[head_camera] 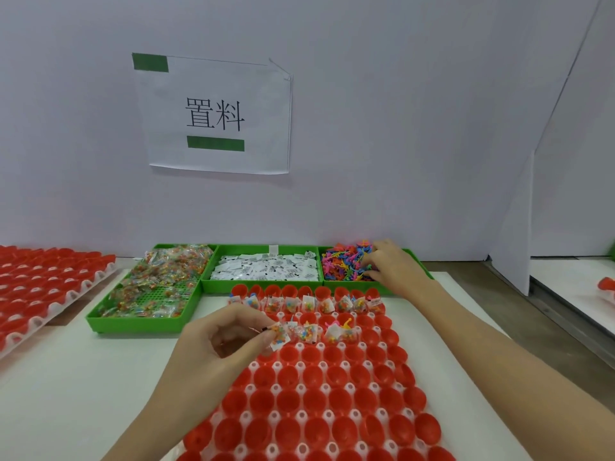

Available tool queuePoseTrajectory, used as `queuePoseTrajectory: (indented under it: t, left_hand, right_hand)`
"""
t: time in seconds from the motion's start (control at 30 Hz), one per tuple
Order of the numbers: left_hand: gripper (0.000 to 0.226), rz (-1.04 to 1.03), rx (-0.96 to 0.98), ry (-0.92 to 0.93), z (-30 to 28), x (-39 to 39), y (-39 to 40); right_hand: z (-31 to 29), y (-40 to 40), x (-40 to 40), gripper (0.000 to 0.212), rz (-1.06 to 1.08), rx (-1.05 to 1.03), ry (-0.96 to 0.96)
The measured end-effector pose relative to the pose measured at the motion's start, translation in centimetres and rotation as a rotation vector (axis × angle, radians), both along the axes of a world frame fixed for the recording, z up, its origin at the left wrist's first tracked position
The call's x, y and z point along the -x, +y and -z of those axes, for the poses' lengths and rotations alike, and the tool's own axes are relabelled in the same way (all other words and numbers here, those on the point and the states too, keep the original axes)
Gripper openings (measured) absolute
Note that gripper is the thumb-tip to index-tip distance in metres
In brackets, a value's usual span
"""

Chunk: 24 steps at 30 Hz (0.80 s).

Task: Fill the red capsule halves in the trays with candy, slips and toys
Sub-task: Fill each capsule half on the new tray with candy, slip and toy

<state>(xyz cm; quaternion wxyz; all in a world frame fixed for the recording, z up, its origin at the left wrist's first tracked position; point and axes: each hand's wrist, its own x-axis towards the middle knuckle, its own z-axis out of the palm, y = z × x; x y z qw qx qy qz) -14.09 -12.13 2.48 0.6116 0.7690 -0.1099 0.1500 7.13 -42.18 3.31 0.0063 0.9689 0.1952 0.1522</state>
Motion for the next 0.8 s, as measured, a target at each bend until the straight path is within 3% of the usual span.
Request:
queuePoseTrajectory:
  t: [0.17, 0.47, 0.53, 0.63, 0.7, 0.8]
  left_hand:
    - [0.009, 0.001, -0.019, 0.001, 0.0, 0.1, 0.2]
    - [0.008, 0.020, -0.024, 0.027, 0.0, 0.1, 0.1]
    - [0.008, 0.018, -0.029, 0.022, 0.0, 0.1, 0.1]
    - [0.007, 0.009, -0.023, 0.012, -0.2, 0.2, 0.1]
    - [0.008, 0.001, -0.009, 0.016, -0.4, 0.3, 0.1]
    - [0.008, 0.014, 0.029, 0.032, -0.8, 0.6, -0.2]
  right_hand:
    - [0.2, -0.4, 0.4, 0.024, -0.029, -0.086, -0.025]
    - [0.8, -0.4, 0.5, 0.023, -0.063, -0.002, -0.167]
    - [0.8, -0.2, 0.5, 0.019, -0.053, -0.128, -0.215]
    - [0.0, 0.5, 1.5, 0.010, -0.006, -0.572, -0.215]
    - [-0.8, 1.1, 3.2, 0.007, 0.013, -0.878, -0.164]
    - [-1.8, 2.0, 7.4, 0.006, -0.037, -1.106, -0.031]
